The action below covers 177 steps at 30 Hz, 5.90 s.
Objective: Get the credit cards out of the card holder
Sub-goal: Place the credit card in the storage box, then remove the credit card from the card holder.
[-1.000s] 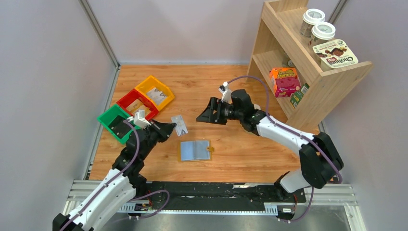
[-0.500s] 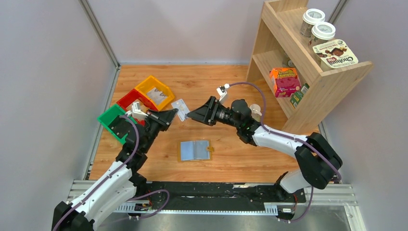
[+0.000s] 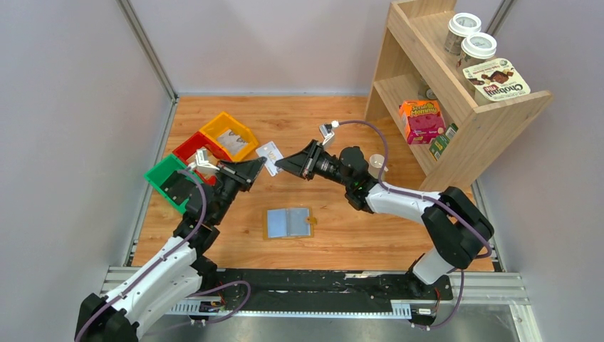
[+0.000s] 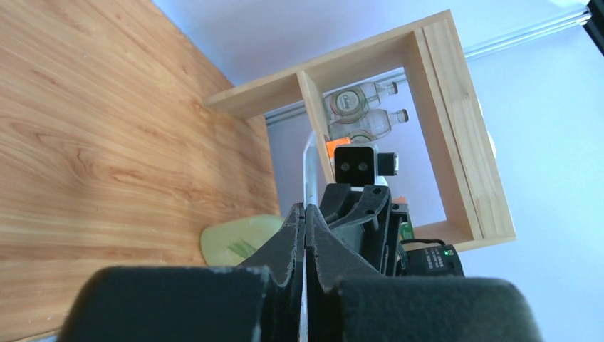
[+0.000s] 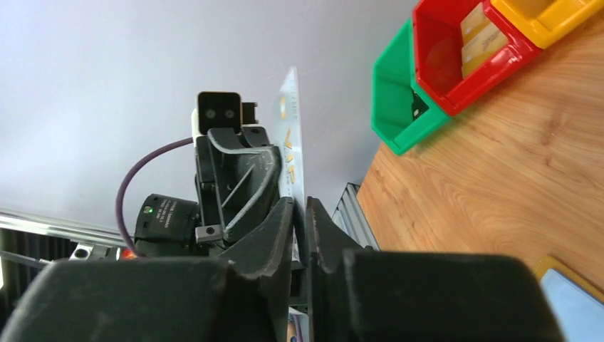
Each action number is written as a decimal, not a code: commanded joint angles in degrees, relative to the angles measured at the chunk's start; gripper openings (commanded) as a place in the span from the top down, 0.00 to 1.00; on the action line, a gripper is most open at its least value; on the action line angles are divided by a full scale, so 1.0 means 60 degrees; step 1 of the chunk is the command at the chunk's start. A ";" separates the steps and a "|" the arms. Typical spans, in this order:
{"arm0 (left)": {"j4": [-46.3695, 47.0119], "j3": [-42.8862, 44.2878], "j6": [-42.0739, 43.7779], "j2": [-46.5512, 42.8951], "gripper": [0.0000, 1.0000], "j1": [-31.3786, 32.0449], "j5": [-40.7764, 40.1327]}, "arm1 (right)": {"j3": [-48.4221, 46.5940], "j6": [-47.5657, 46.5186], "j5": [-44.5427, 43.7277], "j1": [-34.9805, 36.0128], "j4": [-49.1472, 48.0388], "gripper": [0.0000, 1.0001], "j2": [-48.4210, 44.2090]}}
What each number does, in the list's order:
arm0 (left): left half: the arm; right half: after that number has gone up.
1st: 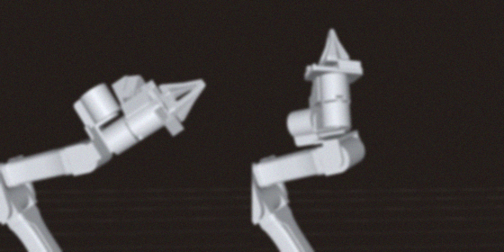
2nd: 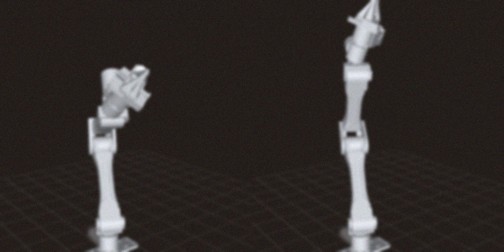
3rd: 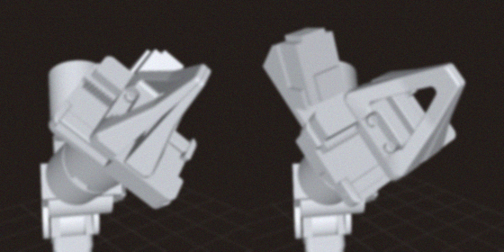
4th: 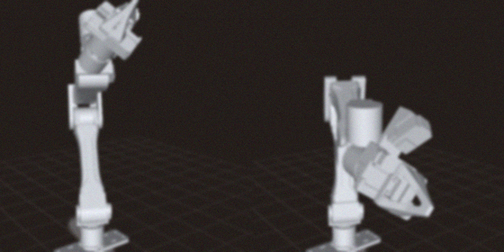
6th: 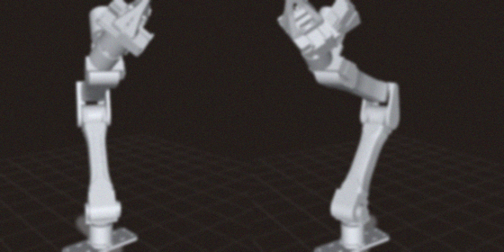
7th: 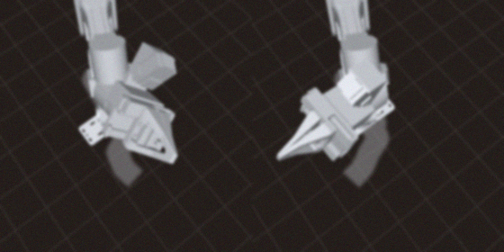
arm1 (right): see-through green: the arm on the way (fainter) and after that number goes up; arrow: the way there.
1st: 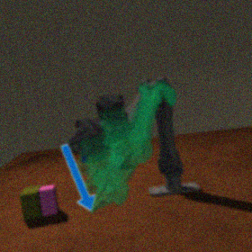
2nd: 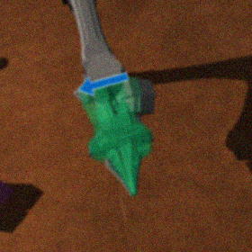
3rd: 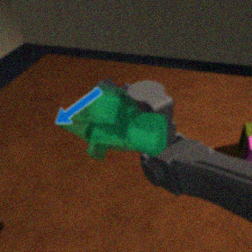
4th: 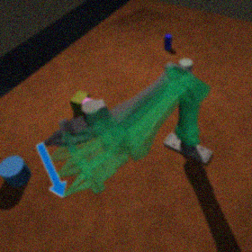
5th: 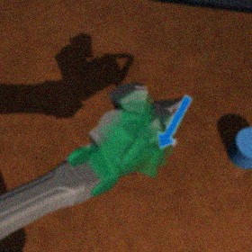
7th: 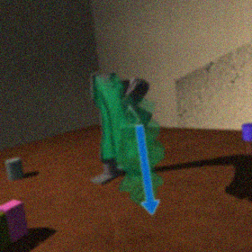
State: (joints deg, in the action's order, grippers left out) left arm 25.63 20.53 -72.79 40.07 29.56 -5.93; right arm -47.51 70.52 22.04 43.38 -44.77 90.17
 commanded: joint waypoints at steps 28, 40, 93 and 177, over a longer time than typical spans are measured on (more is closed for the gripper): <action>-0.7246 0.5234 1.0037 0.1360 0.23 0.0039 0.7286 | -0.1443 -1.1695 0.5450 -0.1458 1.0539 1.00 -0.4349; -0.6088 0.5528 0.9481 0.2828 0.32 0.0112 1.0217 | -0.1735 -1.2076 0.6404 -0.1341 1.0699 1.00 -0.4335; -0.5398 0.7559 0.5980 0.8084 1.00 -0.5689 0.2395 | -0.0461 -1.0230 -0.0070 -0.1429 1.0744 0.00 -0.5229; -0.5106 0.0782 0.3226 0.5070 0.65 0.1636 0.1839 | -0.1794 -0.6597 -0.2781 0.2058 1.0334 0.35 0.1041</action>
State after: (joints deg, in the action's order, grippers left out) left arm -5.17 26.59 -52.23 71.85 38.96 6.52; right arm -58.28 31.68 1.10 55.90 21.74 98.15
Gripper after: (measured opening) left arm 0.353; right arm 0.662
